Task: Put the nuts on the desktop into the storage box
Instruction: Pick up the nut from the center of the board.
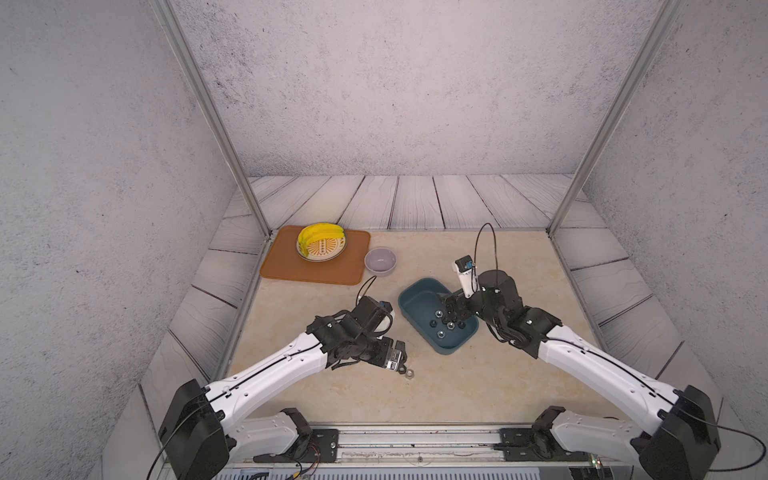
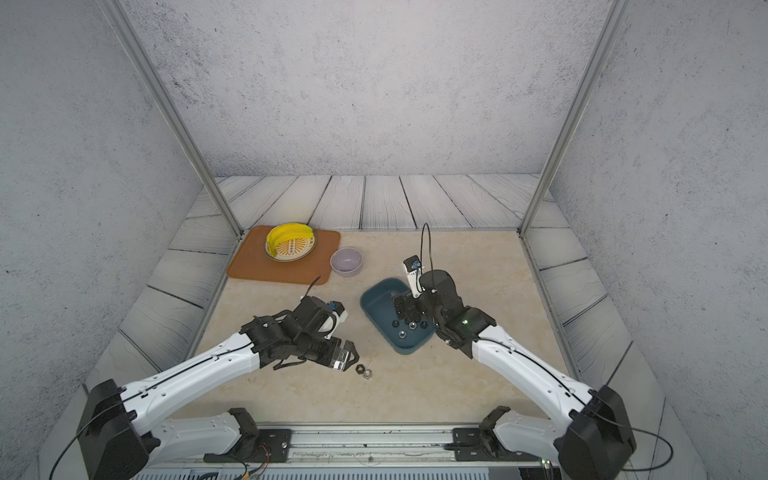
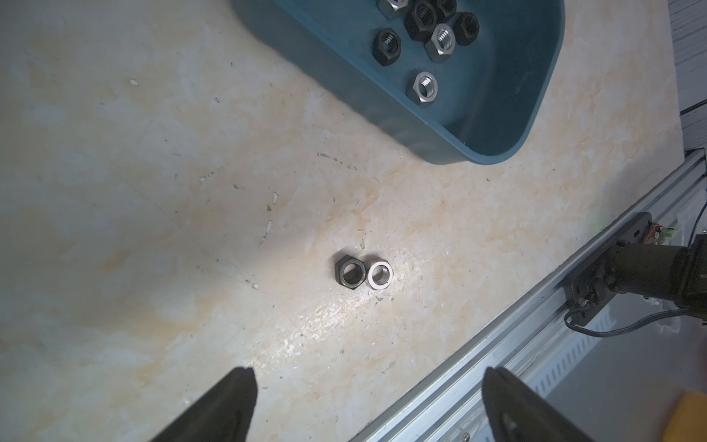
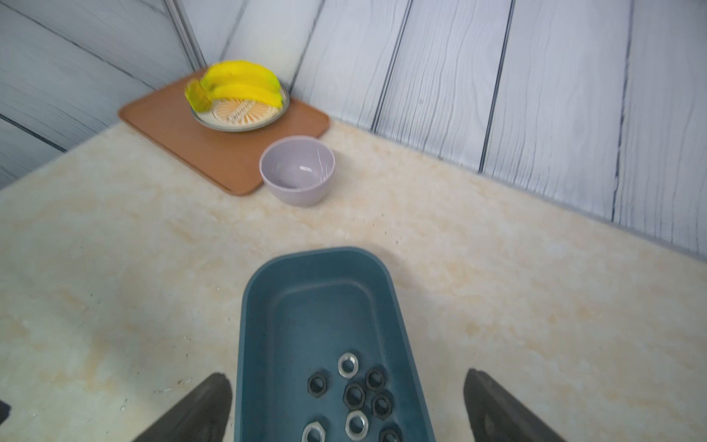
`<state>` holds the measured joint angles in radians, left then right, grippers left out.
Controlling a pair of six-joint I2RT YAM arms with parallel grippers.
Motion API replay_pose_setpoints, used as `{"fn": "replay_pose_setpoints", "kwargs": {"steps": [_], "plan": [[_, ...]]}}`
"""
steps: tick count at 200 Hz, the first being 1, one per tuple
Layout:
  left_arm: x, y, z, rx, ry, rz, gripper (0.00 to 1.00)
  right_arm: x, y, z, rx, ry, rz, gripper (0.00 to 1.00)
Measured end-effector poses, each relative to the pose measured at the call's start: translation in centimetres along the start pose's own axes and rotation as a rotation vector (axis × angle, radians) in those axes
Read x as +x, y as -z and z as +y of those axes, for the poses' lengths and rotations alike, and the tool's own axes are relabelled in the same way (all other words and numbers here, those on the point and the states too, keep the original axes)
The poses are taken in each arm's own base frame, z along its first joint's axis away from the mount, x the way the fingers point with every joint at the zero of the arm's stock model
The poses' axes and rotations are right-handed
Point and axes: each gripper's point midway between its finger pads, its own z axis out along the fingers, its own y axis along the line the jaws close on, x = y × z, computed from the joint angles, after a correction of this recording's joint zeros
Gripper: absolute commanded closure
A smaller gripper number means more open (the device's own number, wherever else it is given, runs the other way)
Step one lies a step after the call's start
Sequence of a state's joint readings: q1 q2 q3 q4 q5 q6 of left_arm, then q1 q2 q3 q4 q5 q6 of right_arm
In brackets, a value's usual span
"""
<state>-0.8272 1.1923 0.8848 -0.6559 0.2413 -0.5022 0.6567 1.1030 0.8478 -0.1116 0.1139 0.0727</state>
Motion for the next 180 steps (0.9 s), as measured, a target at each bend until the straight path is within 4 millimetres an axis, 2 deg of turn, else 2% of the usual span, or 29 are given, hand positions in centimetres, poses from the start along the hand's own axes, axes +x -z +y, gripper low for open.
{"fn": "replay_pose_setpoints", "kwargs": {"steps": [15, 34, 72, 106, 137, 180], "plan": [[0.1, -0.1, -0.1, -0.010, -0.015, 0.002, 0.03, -0.6, 1.6, 0.3, -0.030, 0.012, -0.107, 0.01], [0.3, -0.4, -0.1, -0.036, -0.039, 0.017, 0.04, -0.4, 3.3, 1.0, -0.080, 0.032, -0.218, 0.01], [0.8, -1.6, 0.1, -0.102, -0.084, 0.064, 0.05, 0.0, 5.5, 3.1, -0.205, 0.076, -0.382, 0.01], [1.1, -2.6, 0.8, -0.158, -0.098, 0.112, 0.08, -1.6, 8.8, 5.4, -0.349, 0.133, -0.520, 0.01], [0.9, -3.7, 0.9, -0.192, -0.110, 0.159, 0.11, -2.4, 12.0, 7.2, -0.472, 0.179, -0.601, 0.01], [1.3, -5.9, 1.0, -0.228, -0.130, 0.245, 0.19, -1.7, 15.3, 8.8, -0.590, 0.218, -0.640, 0.01]]}}
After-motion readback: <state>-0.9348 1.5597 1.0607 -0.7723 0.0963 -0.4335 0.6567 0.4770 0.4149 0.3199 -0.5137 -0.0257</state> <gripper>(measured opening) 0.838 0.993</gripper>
